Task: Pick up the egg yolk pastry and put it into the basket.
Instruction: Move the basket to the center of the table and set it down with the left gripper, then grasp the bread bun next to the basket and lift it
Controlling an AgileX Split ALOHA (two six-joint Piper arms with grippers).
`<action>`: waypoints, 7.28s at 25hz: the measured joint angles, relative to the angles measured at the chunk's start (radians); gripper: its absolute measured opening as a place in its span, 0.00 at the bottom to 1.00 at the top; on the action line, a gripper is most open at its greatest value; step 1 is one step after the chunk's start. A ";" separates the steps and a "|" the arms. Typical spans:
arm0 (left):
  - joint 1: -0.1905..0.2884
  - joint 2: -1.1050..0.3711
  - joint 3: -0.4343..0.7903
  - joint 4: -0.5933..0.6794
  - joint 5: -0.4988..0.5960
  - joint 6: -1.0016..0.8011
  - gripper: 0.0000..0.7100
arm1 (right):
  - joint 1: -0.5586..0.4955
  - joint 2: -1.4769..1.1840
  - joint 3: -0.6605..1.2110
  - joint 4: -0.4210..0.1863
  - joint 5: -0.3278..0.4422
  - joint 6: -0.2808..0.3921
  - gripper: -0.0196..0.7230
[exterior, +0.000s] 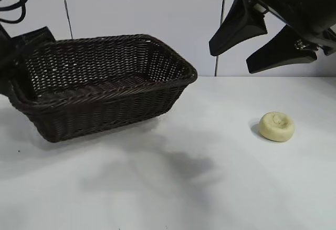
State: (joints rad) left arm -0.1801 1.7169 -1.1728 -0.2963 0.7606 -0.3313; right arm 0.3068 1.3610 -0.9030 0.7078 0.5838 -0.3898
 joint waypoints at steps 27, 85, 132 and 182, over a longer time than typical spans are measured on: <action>0.003 0.313 -0.259 -0.088 0.252 0.509 0.14 | 0.000 0.000 0.000 0.000 0.001 0.000 0.69; 0.121 0.113 -0.259 0.255 0.316 0.420 0.78 | 0.000 0.000 0.000 -0.006 0.001 0.000 0.69; 0.152 -1.239 0.684 0.258 0.367 0.388 0.76 | 0.000 0.000 0.000 -0.010 0.020 0.000 0.69; 0.152 -1.729 0.684 0.257 0.370 0.386 0.76 | -0.191 0.396 -0.488 -0.520 0.318 0.372 0.69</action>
State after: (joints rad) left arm -0.0281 -0.0124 -0.4893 -0.0390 1.1307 0.0550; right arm 0.1162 1.7575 -1.3912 0.1878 0.9022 -0.0176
